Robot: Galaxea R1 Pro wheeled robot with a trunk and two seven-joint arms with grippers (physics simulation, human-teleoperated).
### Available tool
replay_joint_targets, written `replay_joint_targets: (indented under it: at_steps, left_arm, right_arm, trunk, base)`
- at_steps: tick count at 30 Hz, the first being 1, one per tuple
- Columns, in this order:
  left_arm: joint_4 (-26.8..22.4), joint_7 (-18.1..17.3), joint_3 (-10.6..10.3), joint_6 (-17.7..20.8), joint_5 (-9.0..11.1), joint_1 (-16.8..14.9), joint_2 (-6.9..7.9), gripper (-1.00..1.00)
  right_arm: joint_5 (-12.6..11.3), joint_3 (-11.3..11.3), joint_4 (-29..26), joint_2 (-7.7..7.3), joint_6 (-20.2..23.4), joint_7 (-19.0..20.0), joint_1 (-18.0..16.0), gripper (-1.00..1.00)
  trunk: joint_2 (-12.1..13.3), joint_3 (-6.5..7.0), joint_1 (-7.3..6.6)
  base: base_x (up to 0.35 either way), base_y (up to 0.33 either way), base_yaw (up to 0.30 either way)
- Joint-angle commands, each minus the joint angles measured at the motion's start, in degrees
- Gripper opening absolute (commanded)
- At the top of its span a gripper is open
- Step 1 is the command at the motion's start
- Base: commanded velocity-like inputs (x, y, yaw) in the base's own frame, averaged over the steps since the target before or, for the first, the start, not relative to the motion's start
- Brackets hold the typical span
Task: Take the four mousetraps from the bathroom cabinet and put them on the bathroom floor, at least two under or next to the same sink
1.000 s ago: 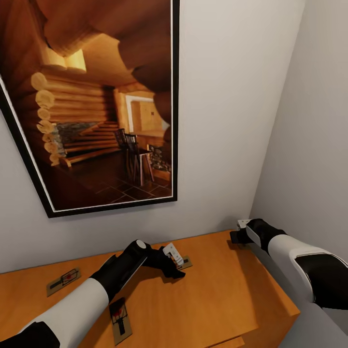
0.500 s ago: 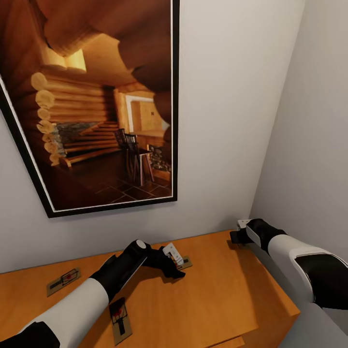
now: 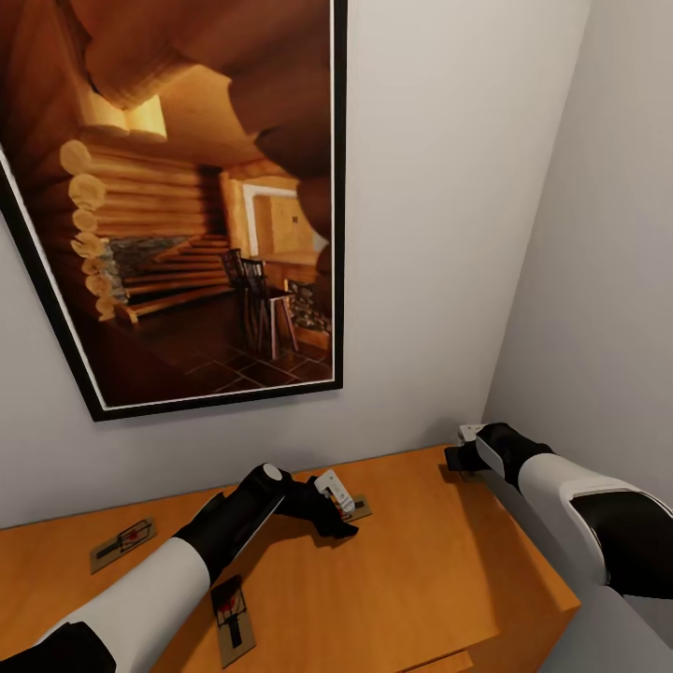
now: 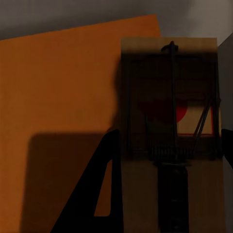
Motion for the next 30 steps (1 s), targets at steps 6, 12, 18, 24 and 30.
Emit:
replay_joint_targets:
  at_steps: [6,12,18,24,30]
  left_arm:
    - [-0.04,-0.27,0.08,0.21,-0.55,-0.04,-0.03,1.00]
    - [0.04,-0.25,0.04,0.25,-0.57,-0.04,-0.02,1.00]
    - [0.09,-0.25,-0.04,0.29,-0.57,-0.04,-0.01,1.00]
    - [0.09,-0.25,-0.06,0.30,-0.57,-0.04,-0.01,1.00]
    - [0.10,-0.25,-0.07,0.30,-0.57,-0.04,-0.01,1.00]
  right_arm:
    - [-0.73,0.30,-0.08,-0.03,0.33,0.22,-0.01,-1.00]
    - [-0.73,0.30,-0.08,-0.03,0.33,0.22,-0.01,-1.00]
    - [-0.73,0.30,-0.08,-0.03,0.33,0.22,-0.01,-1.00]
    - [-0.73,0.30,-0.08,-0.03,0.33,0.22,-0.01,-1.00]
    - [-0.73,0.30,-0.08,-0.03,0.33,0.22,-0.01,-1.00]
  trunk:
    - [-0.05,-0.09,0.01]
    - [-0.05,-0.09,0.01]
    - [-0.05,-0.09,0.01]
    - [-0.05,-0.09,0.01]
    - [-1.26,-0.62,0.67]
  base:
    - [0.000,0.000,0.000]
    - [0.000,0.000,0.000]
    - [0.000,0.000,0.000]
    - [0.000,0.000,0.000]
    - [0.000,0.000,0.000]
